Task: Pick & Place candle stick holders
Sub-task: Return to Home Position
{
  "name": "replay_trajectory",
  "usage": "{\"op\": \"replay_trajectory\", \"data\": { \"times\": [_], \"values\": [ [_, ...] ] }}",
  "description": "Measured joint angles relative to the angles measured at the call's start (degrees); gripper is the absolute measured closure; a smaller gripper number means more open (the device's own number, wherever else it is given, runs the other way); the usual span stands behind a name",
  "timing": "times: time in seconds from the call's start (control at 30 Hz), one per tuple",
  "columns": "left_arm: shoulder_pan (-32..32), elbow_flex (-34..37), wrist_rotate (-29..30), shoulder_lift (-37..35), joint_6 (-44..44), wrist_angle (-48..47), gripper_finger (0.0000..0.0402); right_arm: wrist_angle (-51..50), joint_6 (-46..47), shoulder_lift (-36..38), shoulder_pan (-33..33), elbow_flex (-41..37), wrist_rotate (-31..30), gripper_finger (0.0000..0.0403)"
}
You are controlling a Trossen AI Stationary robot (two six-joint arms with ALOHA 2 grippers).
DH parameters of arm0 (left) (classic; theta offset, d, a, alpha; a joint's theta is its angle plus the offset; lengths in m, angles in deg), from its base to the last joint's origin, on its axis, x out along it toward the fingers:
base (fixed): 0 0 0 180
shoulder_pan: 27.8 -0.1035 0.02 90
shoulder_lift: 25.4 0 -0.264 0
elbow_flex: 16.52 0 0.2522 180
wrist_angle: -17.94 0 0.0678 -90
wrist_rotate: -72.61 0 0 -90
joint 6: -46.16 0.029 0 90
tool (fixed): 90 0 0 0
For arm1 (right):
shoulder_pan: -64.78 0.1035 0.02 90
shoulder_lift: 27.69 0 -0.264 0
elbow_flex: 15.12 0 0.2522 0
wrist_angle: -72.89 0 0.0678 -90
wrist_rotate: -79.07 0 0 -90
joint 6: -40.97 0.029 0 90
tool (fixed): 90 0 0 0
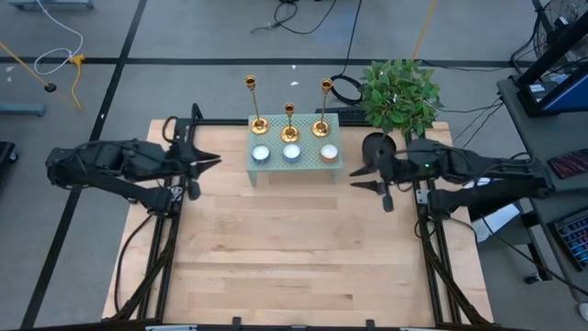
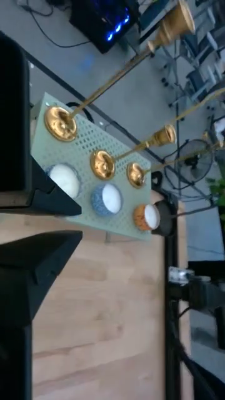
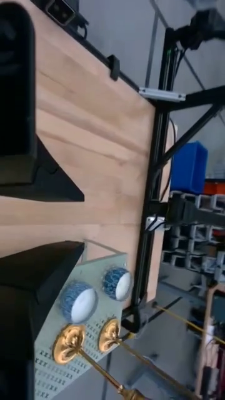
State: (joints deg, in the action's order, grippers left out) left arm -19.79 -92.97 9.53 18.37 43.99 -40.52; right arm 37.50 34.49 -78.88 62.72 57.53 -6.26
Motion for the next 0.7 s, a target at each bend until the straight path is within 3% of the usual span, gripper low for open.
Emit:
{"op": "replay_trajectory", "data": {
  "times": [0.17,0.47,0.7],
  "values": [
    [0.03,5.04,-1.45,-4.60,-0.43,1.77,0.0395,1.95,0.98,6.70,0.33,-7.45,0.09,0.0329],
    [0.03,18.28,-1.28,-14.97,2.13,10.60,0.0395,8.53,4.45,16.22,0.31,-19.62,0.11,0.0398],
    [0.03,25.29,-1.36,-22.29,2.01,12.35,0.0398,9.84,6.01,20.23,0.31,-24.06,0.12,0.0401]
  ]
}}
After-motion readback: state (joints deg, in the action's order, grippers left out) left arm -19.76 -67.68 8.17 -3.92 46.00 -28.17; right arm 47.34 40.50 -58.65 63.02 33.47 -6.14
